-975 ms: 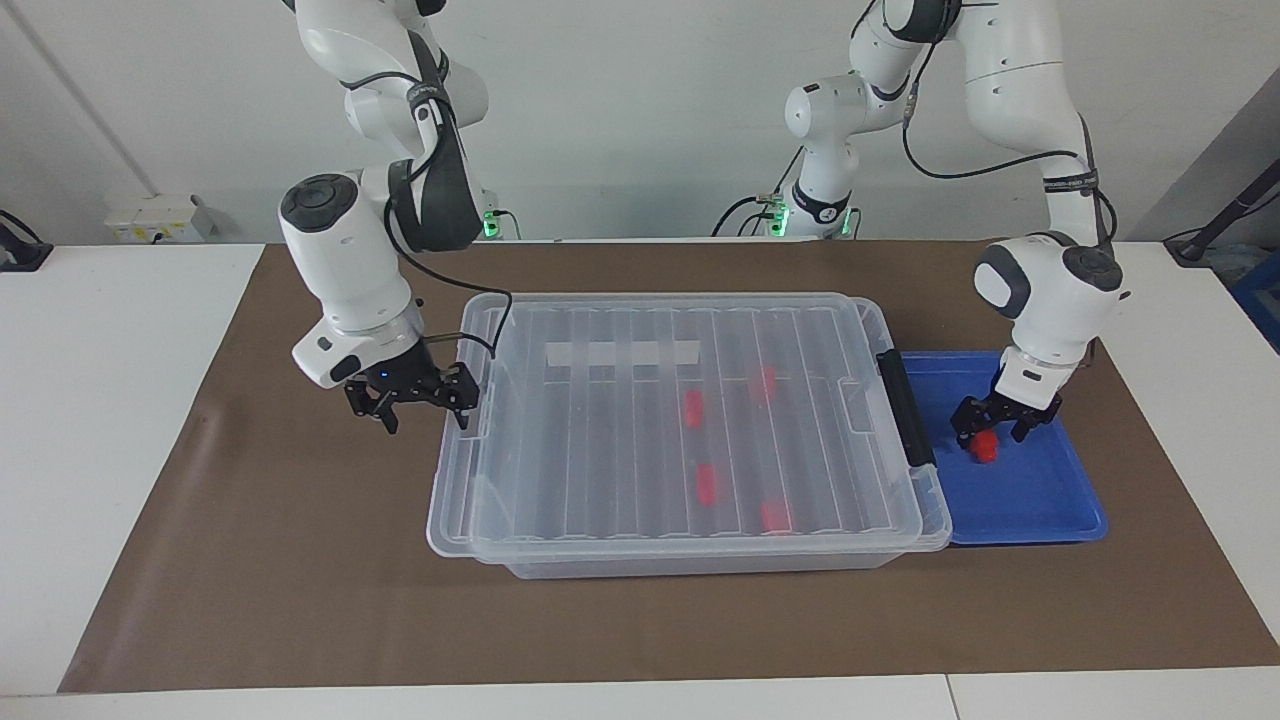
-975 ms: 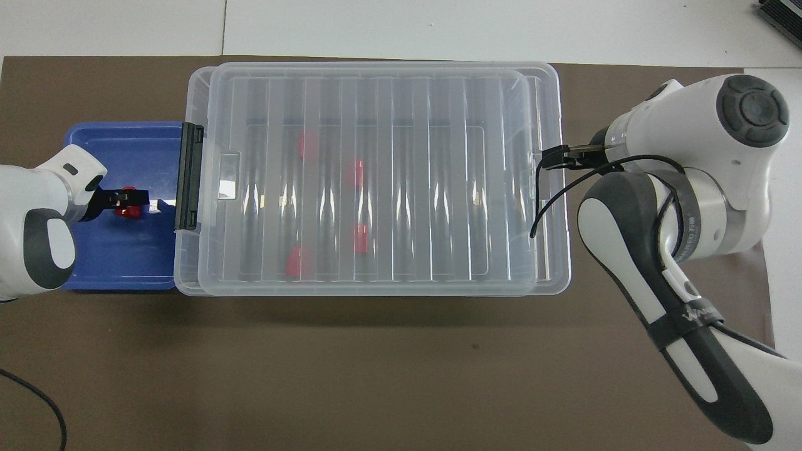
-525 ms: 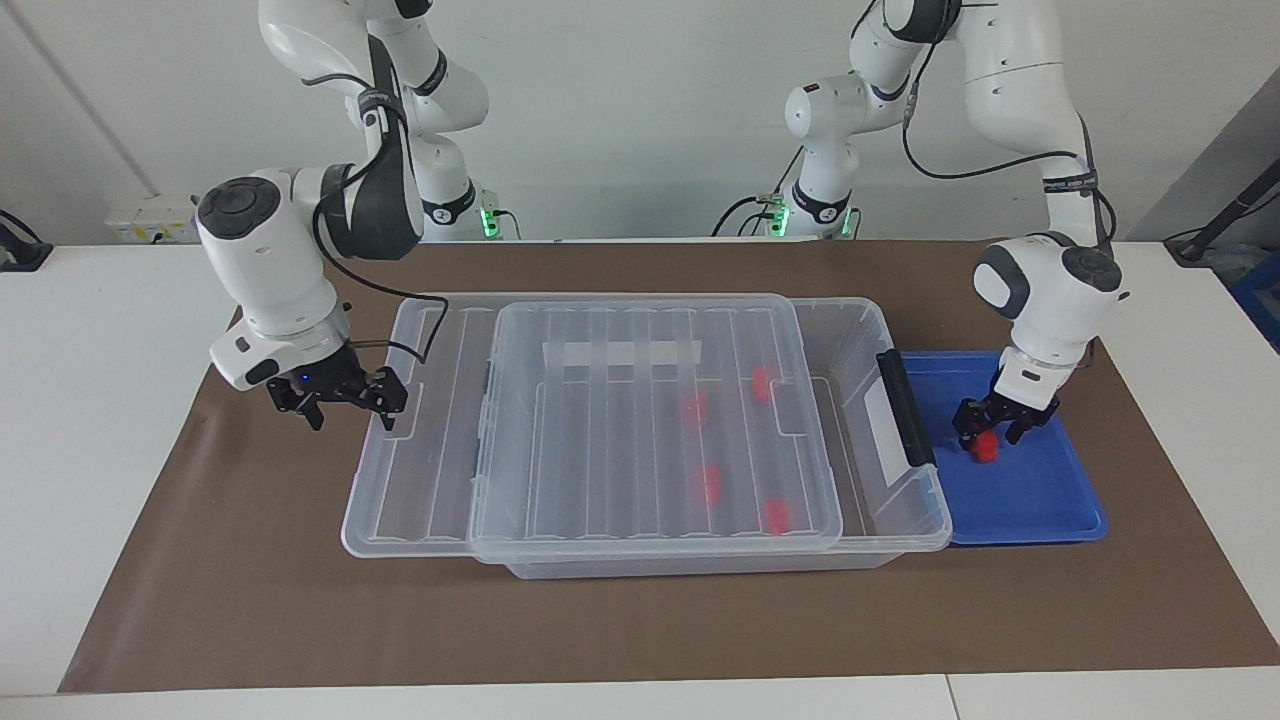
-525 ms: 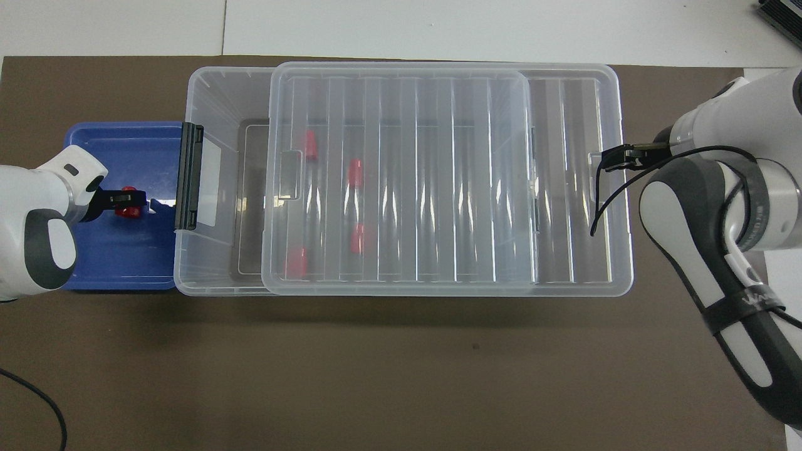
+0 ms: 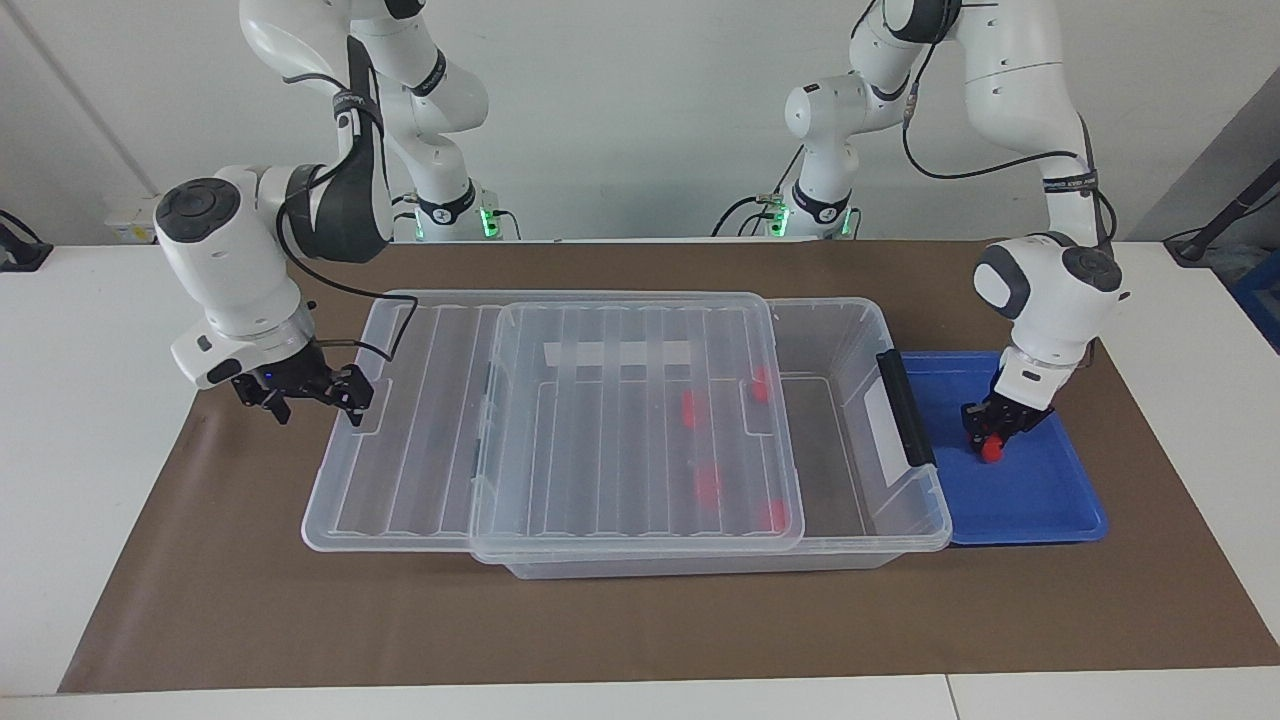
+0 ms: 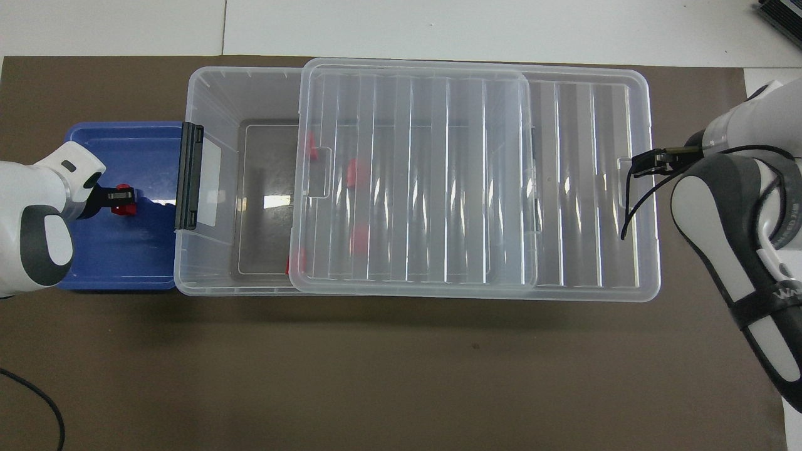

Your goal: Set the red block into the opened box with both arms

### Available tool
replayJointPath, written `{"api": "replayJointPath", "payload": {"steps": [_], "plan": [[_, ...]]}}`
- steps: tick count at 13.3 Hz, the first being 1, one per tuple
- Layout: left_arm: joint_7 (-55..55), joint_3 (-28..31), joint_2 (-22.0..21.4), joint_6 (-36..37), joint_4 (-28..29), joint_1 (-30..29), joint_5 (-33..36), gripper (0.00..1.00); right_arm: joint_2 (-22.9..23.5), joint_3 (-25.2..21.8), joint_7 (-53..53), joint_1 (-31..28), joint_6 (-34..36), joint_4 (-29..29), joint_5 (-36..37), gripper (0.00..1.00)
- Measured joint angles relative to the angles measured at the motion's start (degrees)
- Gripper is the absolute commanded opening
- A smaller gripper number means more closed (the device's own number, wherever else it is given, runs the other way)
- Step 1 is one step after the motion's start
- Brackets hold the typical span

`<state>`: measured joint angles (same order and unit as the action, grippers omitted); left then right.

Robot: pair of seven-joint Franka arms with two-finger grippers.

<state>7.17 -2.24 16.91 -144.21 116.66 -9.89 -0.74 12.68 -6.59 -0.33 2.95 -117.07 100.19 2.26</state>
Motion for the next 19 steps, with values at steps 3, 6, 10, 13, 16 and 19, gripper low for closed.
{"api": "replayJointPath", "payload": {"steps": [3, 6, 10, 13, 16, 19], "plan": [[-0.7, -0.2, -1.1, 11.9, -7.2, 0.6, 0.0, 0.00, -0.2, 0.0, -0.3, -0.4, 0.6, 0.0, 0.1, 1.00], [-5.5, -1.2, -3.9, 25.2, -14.7, 1.1, -0.2, 0.00, -0.4, -0.1, -1.9, -0.9, 1.0, -0.3, 0.2, 1.00], [-18.2, -1.7, -7.0, 38.7, -23.4, 7.9, -0.3, 0.00, -0.5, -0.1, -5.2, -1.4, 2.2, -1.2, 0.2, 1.00], [-29.4, -2.0, -7.2, 41.7, -27.0, 14.4, -0.4, 0.00, -0.5, -0.1, -6.3, -2.0, 2.2, -1.3, 1.2, 1.00], [-37.6, -2.5, -7.2, 40.8, -27.5, 20.3, -0.4, 0.00, -0.6, -0.1, -6.9, -2.0, 2.2, -1.4, 2.7, 1.00], [-41.5, -2.7, -6.7, 35.5, -25.6, 23.9, -0.4, 0.00, -1.2, 0.2, -6.9, -1.8, 3.1, -2.2, 2.7, 1.00]]}}
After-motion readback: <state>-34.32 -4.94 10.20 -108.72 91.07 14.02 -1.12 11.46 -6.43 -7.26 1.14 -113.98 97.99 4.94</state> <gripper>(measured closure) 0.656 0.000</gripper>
